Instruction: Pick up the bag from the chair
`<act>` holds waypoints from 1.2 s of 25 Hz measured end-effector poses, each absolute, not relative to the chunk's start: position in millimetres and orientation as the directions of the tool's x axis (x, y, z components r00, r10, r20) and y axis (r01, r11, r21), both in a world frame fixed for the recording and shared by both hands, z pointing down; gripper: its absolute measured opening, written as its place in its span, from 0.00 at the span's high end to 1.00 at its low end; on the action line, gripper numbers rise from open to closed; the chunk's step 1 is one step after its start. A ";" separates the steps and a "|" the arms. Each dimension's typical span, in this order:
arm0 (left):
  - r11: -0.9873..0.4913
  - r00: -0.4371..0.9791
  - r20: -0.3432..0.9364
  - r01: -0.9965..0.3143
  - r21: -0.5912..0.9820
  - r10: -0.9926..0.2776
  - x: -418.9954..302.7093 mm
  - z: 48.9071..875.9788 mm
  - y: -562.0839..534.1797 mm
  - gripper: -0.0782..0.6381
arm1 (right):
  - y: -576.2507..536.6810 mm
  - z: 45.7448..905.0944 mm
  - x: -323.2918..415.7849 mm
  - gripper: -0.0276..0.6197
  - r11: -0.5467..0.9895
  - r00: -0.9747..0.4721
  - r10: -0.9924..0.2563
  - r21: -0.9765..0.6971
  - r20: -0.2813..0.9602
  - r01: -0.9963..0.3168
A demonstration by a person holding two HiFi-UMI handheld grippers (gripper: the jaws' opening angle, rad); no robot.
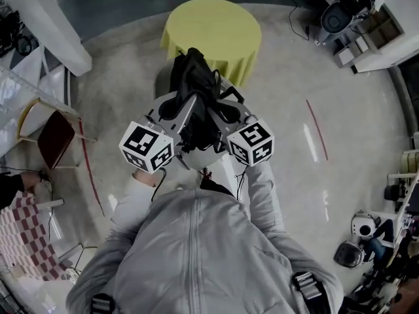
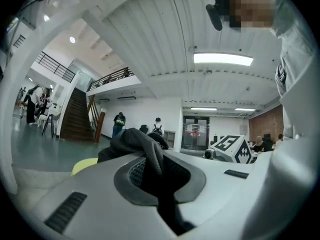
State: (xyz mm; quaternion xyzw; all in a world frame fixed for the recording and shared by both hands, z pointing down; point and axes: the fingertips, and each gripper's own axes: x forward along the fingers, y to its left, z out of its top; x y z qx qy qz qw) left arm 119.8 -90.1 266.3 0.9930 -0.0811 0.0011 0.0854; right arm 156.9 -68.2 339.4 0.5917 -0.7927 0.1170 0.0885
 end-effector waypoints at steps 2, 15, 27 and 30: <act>-0.979 0.989 -0.003 -0.145 0.140 -0.147 119.3 251.5 -88.5 0.88 | -65.3 323.5 157.3 0.87 0.252 -0.258 -0.931 -0.059 0.258 -0.966; -0.991 0.994 -0.010 -0.111 0.078 -0.112 126.4 223.0 -80.7 0.88 | -53.5 291.2 166.4 0.87 0.185 -0.177 -0.950 0.004 0.258 -0.983; -0.987 0.989 0.049 -0.142 0.078 -0.138 126.4 237.6 -81.0 0.88 | -53.2 304.3 165.7 0.87 0.213 -0.209 -0.935 -0.018 0.287 -0.977; -0.986 0.988 0.060 -0.148 0.083 -0.143 126.0 240.4 -81.9 0.88 | -53.1 306.2 164.7 0.87 0.218 -0.214 -0.932 -0.019 0.292 -0.976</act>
